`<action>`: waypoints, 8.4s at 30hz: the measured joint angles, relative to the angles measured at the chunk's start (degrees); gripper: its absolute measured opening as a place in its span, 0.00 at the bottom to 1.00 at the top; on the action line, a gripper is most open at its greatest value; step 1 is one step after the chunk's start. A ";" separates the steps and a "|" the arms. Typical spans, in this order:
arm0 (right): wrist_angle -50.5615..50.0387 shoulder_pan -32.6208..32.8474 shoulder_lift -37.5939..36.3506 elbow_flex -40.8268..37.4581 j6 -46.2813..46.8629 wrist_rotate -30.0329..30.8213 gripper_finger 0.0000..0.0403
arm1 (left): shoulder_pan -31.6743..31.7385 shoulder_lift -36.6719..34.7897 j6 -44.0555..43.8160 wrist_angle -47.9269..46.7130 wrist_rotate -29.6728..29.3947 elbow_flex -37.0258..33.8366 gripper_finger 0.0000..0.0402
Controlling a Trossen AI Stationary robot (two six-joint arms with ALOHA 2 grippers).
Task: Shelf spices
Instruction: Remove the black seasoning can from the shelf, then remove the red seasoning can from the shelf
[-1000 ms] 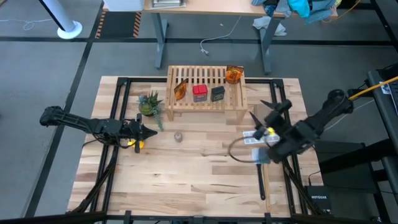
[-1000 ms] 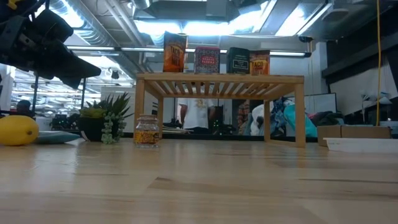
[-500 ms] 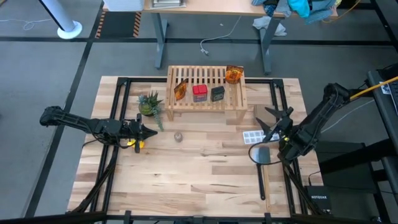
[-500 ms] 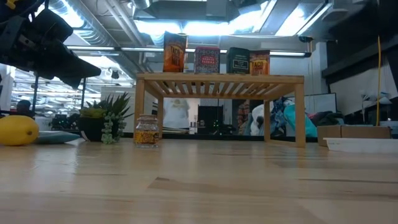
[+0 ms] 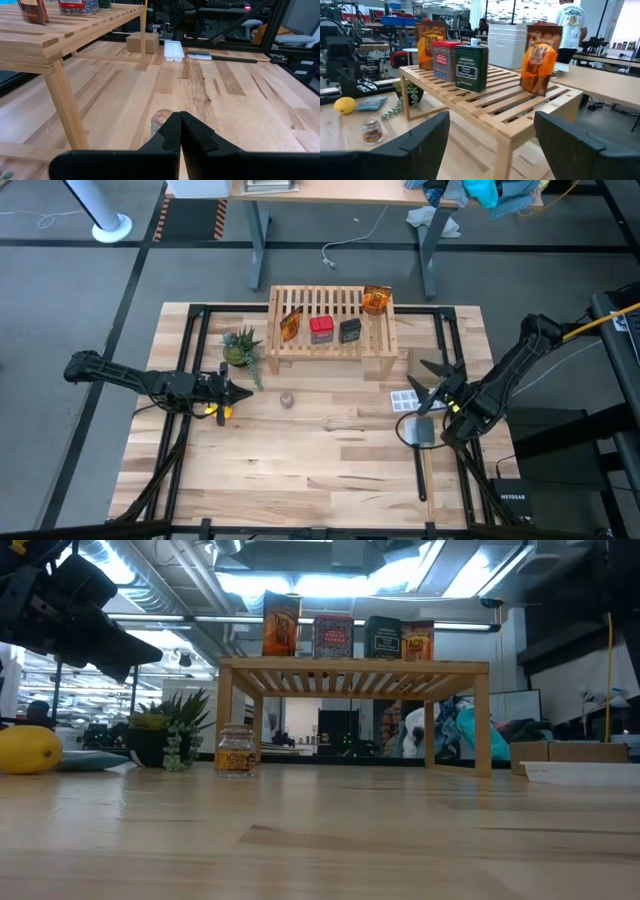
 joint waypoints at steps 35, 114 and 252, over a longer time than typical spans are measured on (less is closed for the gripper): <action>83.50 -25.38 16.88 6.60 -95.85 -52.65 0.74 | 0.04 0.01 4.81 0.03 -0.03 0.00 0.00; 85.31 -77.22 24.34 6.56 -92.52 -102.13 0.45 | 0.03 0.01 -0.21 0.02 -0.03 0.00 0.00; 68.54 -43.24 27.01 19.89 -84.11 -65.91 0.84 | 0.07 0.87 8.86 13.88 0.03 -0.02 0.00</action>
